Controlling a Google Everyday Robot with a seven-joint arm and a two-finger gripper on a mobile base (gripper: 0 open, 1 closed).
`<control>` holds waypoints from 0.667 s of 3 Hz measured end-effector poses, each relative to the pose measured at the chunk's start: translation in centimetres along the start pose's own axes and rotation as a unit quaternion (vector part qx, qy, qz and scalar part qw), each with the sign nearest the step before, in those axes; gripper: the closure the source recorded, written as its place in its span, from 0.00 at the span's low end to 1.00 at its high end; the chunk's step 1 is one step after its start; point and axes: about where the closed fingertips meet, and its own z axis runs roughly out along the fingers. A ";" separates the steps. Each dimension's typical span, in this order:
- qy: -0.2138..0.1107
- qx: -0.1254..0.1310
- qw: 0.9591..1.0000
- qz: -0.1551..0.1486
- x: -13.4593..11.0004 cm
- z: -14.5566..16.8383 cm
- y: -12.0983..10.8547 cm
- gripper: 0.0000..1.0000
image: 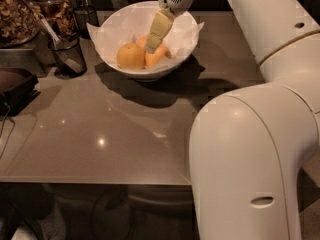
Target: Pick orange from white bowl
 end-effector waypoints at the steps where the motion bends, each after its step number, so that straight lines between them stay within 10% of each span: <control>1: 0.012 0.000 1.000 0.017 0.4 0.7 -0.5 0.13; 2: 0.028 0.001 0.999 0.033 0.8 1.4 -0.9 0.11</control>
Offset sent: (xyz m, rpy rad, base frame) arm -0.0083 -0.0252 -0.0168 -0.1327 0.1608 -0.0781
